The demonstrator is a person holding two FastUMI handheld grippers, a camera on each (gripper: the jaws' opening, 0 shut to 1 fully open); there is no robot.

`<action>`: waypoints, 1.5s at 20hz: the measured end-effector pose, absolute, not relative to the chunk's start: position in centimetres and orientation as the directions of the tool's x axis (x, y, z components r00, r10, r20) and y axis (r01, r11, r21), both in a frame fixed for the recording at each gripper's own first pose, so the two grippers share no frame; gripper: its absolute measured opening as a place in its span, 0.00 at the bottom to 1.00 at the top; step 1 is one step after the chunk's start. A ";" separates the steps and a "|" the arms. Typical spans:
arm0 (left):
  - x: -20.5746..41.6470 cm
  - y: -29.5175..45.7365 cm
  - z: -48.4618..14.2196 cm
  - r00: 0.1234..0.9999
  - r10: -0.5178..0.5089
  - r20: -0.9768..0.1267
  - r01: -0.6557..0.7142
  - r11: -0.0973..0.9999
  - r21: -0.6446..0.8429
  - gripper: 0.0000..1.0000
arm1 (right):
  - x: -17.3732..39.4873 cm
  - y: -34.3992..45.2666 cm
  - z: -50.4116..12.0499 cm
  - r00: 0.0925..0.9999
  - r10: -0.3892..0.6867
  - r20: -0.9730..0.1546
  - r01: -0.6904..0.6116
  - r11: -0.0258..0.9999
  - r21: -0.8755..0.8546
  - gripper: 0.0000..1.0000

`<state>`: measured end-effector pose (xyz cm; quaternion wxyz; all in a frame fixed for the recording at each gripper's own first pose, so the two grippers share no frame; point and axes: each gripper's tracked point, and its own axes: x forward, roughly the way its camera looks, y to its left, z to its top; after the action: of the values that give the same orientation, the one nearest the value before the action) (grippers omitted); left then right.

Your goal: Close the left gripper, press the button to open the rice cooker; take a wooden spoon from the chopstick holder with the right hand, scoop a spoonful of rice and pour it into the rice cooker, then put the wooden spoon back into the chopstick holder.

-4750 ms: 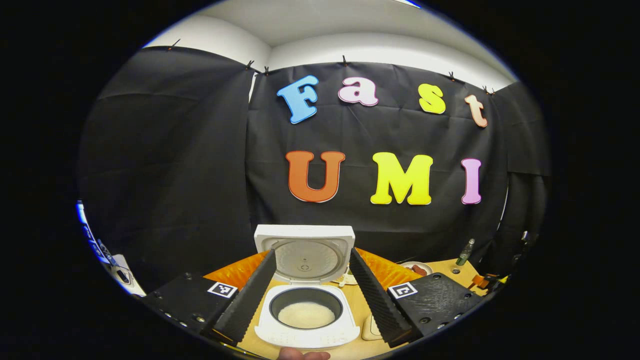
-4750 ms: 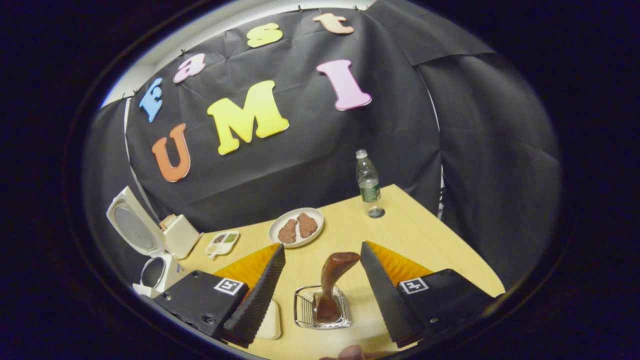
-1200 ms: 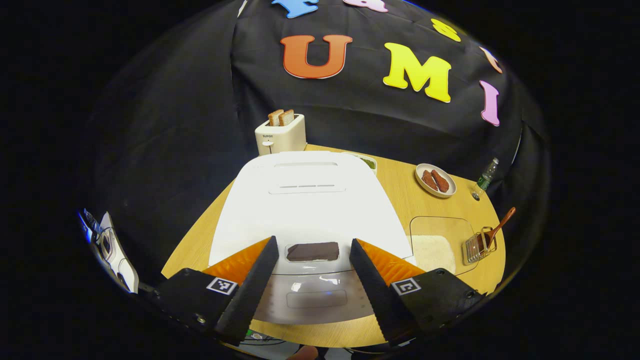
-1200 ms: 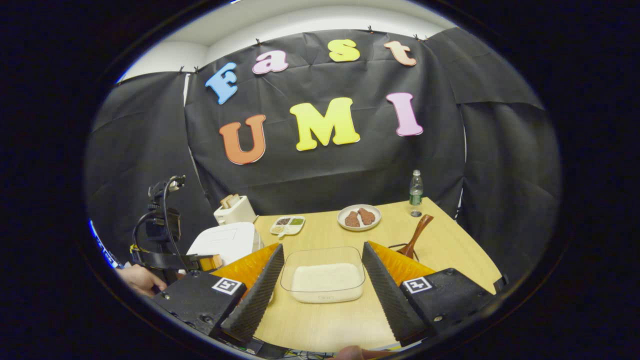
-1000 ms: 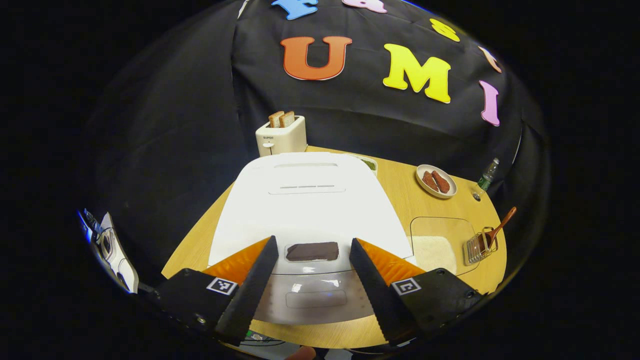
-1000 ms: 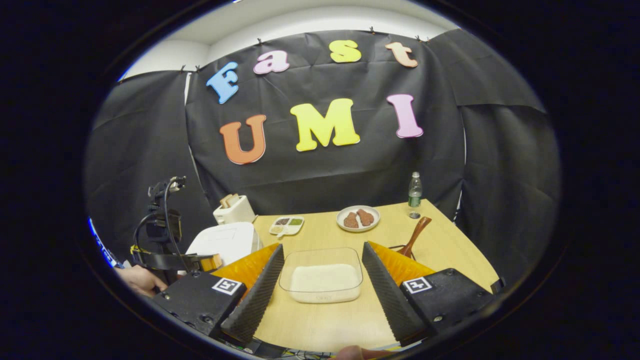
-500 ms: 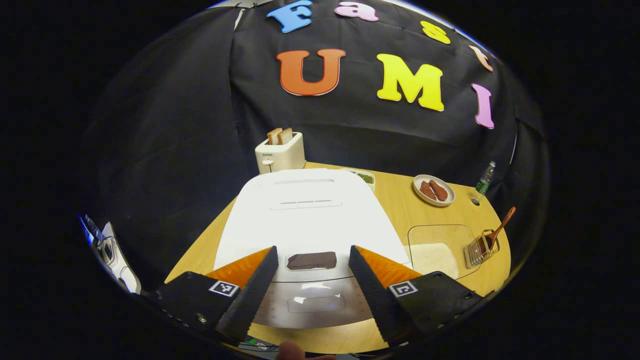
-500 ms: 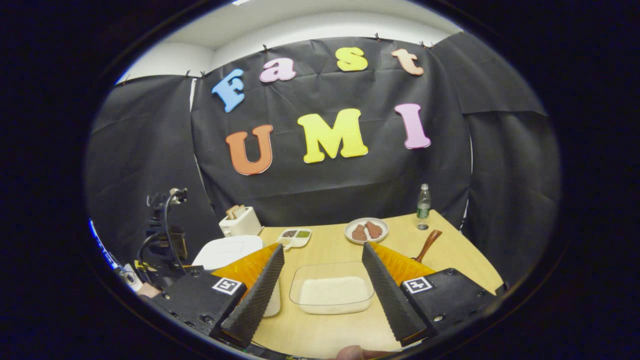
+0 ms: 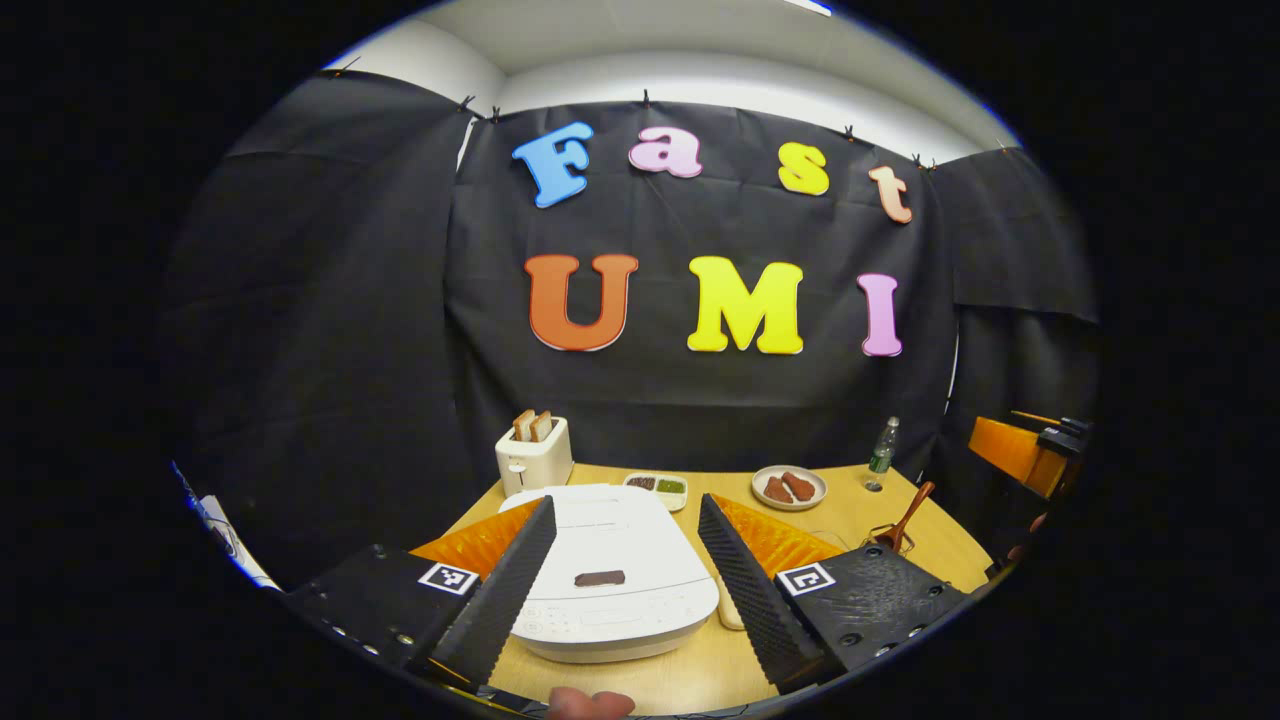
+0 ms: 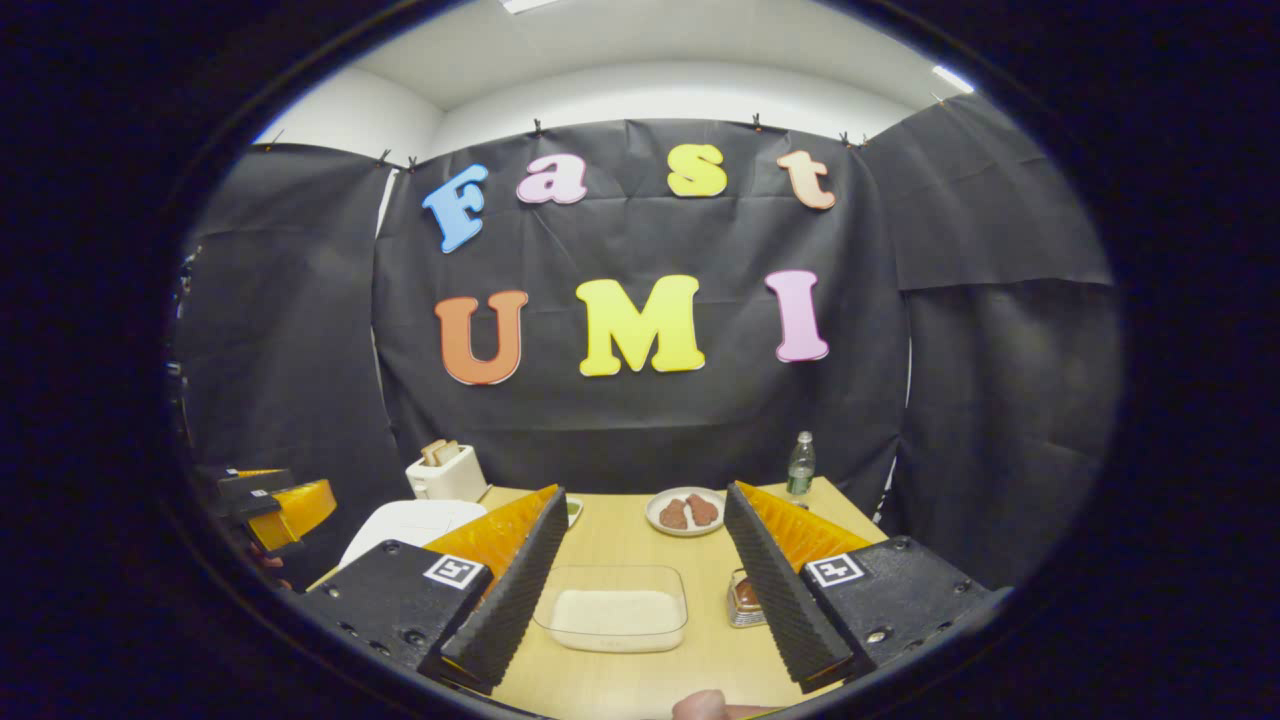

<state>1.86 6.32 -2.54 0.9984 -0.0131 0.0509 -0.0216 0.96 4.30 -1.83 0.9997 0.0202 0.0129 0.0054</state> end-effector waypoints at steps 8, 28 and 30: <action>-8.0 -1.3 3.3 0.997 -0.069 0.024 0.072 0.992 -0.105 0.93 | -7.0 -0.1 0.1 0.994 0.085 0.064 -0.084 0.996 -0.030 0.99; -13.0 -2.9 5.0 0.998 -0.042 0.051 0.047 0.994 -0.099 0.94 | -12.0 -2.2 -1.3 0.992 0.112 0.050 -0.112 0.994 -0.005 1.00; -12.7 -2.7 4.8 0.997 -0.051 0.051 0.055 0.995 -0.088 0.94 | -11.9 -1.4 -1.4 0.992 0.121 0.045 -0.121 0.993 -0.009 1.00</action>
<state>-12.74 -2.71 4.79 0.9984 -0.0445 -0.0242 -0.0264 -11.91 -1.41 -1.43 0.9979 -0.0031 -0.0225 0.0605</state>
